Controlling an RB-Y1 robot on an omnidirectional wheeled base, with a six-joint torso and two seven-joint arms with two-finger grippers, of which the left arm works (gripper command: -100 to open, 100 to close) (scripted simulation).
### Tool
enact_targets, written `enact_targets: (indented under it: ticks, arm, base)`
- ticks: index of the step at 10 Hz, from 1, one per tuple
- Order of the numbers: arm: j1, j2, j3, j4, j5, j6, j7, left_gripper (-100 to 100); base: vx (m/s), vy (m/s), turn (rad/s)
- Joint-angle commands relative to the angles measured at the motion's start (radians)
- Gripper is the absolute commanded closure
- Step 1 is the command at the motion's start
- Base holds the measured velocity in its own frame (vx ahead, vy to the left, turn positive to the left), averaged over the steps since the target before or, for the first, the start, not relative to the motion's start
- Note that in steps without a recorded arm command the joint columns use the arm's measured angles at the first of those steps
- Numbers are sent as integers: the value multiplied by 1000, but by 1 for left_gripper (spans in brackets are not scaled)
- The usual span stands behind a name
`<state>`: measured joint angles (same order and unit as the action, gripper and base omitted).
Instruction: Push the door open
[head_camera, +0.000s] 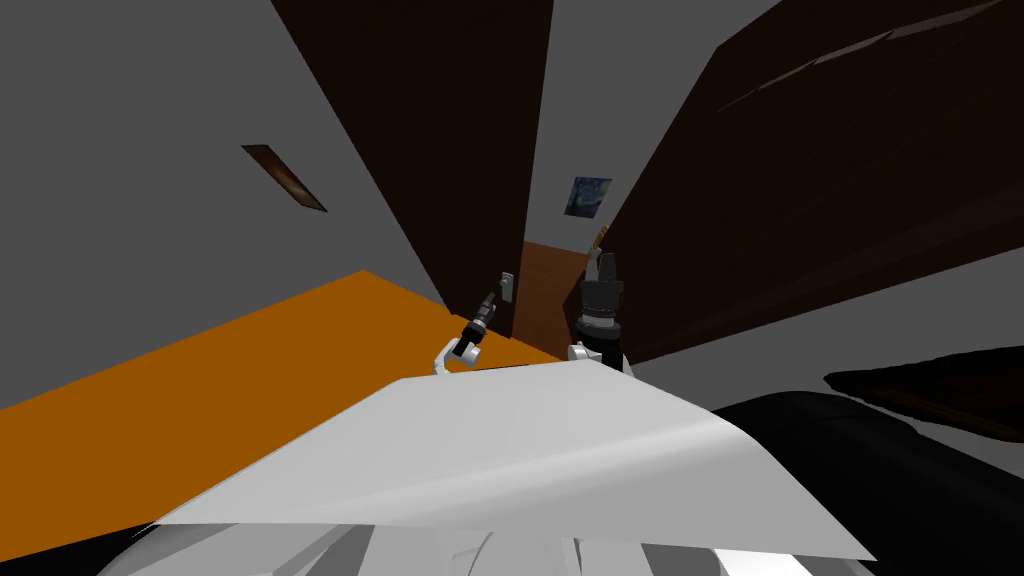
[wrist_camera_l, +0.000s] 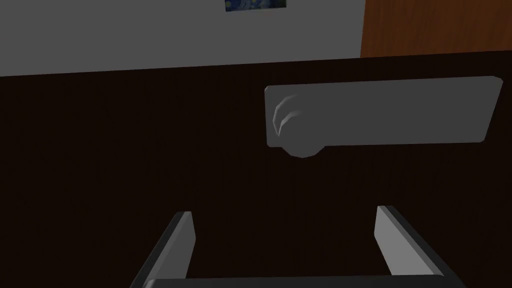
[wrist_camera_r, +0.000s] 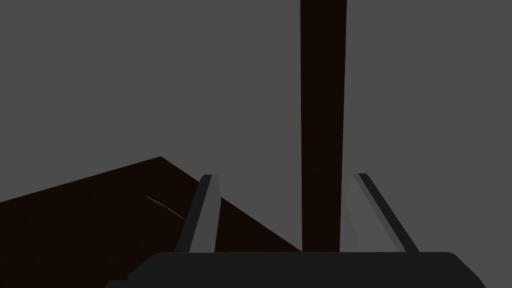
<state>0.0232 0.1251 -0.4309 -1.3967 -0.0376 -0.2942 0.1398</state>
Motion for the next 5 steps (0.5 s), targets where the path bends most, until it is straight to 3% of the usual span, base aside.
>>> enact_targets:
  ticks: [1, 3, 5]
  arm:
    - [-16, 4, -19, 36, 1, 4, 9, -100]
    - [-16, 11, -21, 35, 3, 3, 13, -100]
    - [-24, 5, -15, 51, 3, -2, 12, -100]
  base:
    - [104, 142, -122]
    - [88, 79, -49]
    - [127, -27, -29]
